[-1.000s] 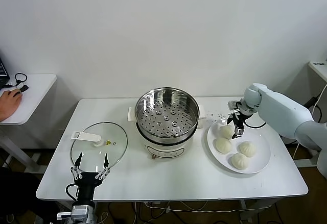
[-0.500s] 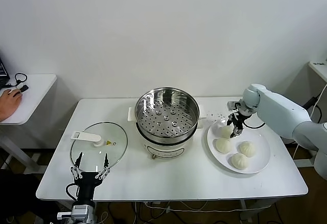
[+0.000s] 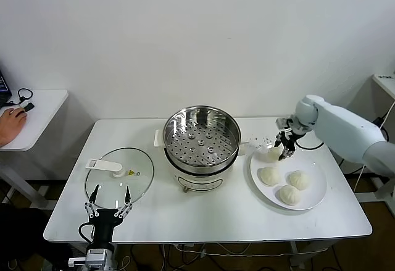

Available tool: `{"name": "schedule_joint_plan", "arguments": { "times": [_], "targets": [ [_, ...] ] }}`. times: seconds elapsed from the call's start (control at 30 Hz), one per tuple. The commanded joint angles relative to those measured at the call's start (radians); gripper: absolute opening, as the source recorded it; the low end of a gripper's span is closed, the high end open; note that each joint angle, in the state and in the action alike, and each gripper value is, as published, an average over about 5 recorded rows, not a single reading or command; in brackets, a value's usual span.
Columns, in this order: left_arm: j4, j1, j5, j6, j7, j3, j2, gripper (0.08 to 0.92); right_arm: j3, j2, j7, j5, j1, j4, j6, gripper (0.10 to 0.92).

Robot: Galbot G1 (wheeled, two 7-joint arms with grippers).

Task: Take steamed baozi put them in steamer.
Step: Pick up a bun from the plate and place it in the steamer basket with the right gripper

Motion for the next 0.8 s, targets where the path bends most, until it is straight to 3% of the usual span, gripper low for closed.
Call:
{"name": "schedule_joint_plan", "arguments": {
  "times": [0.03, 0.33, 0.8],
  "targets": [
    [0.001, 0.001, 0.001, 0.001, -0.001, -0.001, 0.008, 0.823, -0.255, -0.033, 0.023, 0.160, 0.302, 0.099, 0.259, 0.569],
    [0.002, -0.001, 0.003, 0.002, -0.002, 0.006, 0.006, 0.823, -0.392, 0.035, 0.081, 0.207, 0.467, 0.041, 0.750, 0.590],
    [0.009, -0.006, 0.006, -0.004, -0.008, 0.023, 0.003, 0.823, -0.430, 0.300, 0.092, 0.210, 0.503, -0.001, 0.788, 0.594]
  ]
}}
